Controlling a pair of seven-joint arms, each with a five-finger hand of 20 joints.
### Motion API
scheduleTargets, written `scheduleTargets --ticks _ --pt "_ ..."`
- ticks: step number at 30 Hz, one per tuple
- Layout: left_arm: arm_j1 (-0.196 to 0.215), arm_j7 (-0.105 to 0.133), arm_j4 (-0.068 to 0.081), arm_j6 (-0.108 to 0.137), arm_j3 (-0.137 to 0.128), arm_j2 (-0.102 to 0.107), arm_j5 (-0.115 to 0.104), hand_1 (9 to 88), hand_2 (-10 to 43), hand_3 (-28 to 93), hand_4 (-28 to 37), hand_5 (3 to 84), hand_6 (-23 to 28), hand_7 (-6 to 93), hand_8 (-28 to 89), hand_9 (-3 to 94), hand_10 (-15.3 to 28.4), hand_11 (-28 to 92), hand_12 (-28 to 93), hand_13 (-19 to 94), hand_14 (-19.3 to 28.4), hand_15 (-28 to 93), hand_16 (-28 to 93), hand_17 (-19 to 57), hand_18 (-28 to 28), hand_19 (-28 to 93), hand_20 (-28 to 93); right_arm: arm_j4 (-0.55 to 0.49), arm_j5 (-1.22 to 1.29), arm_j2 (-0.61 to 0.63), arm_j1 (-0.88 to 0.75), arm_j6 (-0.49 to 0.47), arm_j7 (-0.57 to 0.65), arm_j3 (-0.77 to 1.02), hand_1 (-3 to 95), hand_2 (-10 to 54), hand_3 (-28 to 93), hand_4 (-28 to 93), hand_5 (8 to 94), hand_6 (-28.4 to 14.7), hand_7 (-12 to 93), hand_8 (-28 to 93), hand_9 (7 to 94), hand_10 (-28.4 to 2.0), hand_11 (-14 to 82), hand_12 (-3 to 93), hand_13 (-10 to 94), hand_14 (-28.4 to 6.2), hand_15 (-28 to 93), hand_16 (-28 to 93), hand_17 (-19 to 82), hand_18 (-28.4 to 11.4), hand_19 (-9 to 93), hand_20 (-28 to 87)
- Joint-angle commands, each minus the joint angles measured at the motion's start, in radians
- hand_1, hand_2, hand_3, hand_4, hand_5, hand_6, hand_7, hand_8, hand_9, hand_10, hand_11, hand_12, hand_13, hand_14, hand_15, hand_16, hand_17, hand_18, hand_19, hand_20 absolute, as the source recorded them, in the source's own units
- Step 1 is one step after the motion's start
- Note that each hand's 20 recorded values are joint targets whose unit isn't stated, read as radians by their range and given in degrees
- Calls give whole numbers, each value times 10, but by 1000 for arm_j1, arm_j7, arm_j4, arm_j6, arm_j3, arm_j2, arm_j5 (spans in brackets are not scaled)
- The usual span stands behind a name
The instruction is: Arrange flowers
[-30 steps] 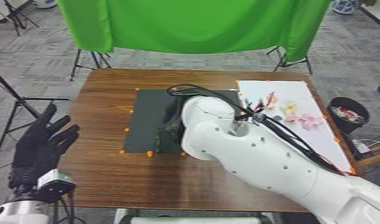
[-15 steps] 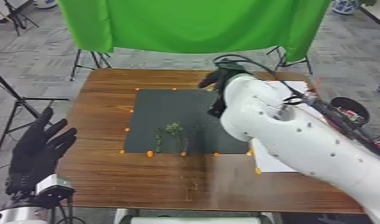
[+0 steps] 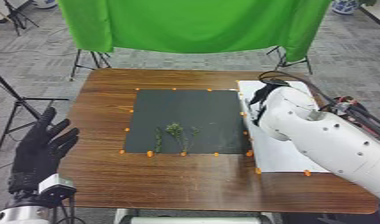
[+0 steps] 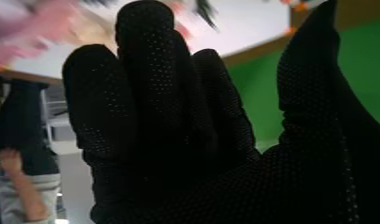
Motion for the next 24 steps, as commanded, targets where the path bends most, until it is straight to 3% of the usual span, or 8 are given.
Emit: scheduleTargets --ticks 1,3,4,7,9,12,21,24 --pt "-13 -20 4 -10 2 2 8 302 68 635 -208 308 59 87 -79 268 171 234 114 180 252 520 -107 -91 261 486 46 21 7 -12 -17 3 3 -16 366 -40 694 -205 576 -105 129 -77 700 -223 169 142 790 -135 484 103 665 -69 932 -283" --pt "-23 -22 7 -11 12 3 8 302 69 635 -207 308 59 87 -79 268 171 234 114 180 252 520 -107 -91 261 486 46 33 10 -24 -10 -4 4 -25 367 -39 693 -205 576 -105 131 -78 702 -222 170 142 793 -133 484 102 668 -66 932 -282" --pt "-35 -66 6 -30 5 -39 47 302 69 635 -207 308 59 87 -79 268 170 235 114 180 252 520 -107 -91 261 486 46 38 6 -28 -5 -8 5 -33 367 -39 693 -206 576 -105 132 -78 702 -222 171 142 795 -132 484 102 669 -66 932 -282" --pt "-47 -67 10 -30 12 -29 46 303 69 635 -207 308 59 87 -79 268 170 235 114 180 253 520 -108 -91 261 486 46 56 1 -33 6 -10 5 -51 366 -39 695 -205 578 -105 131 -79 703 -221 171 142 798 -131 485 103 670 -64 932 -282" --pt "-38 -27 10 -16 18 9 8 303 69 634 -207 307 58 88 -79 267 170 235 114 180 252 520 -108 -91 261 486 46 65 9 -44 -2 -28 0 -38 366 -39 695 -206 578 -105 132 -79 703 -221 171 142 800 -130 485 103 670 -64 932 -282" --pt "-52 -63 12 -27 13 -17 35 304 69 633 -207 307 58 88 -79 268 170 235 114 180 252 520 -108 -91 261 487 46 76 -2 -52 2 -31 -2 -55 365 -39 694 -208 575 -105 130 -79 703 -221 171 142 800 -130 486 105 671 -63 932 -282" --pt "-58 -71 15 -29 16 -23 31 303 69 634 -206 307 58 89 -80 267 170 236 113 181 252 521 -108 -91 262 487 45 101 -5 -69 -15 -63 12 -95 366 -43 691 -208 574 -105 130 -80 697 -223 169 143 796 -131 489 107 670 -63 932 -282" --pt "-64 -104 16 -46 6 -49 61 303 69 635 -206 306 58 90 -81 267 170 236 113 180 252 521 -108 -91 261 487 45 109 -19 -70 -26 -62 15 -109 368 -45 690 -208 576 -106 130 -79 698 -222 170 143 795 -129 491 107 669 -63 932 -282"
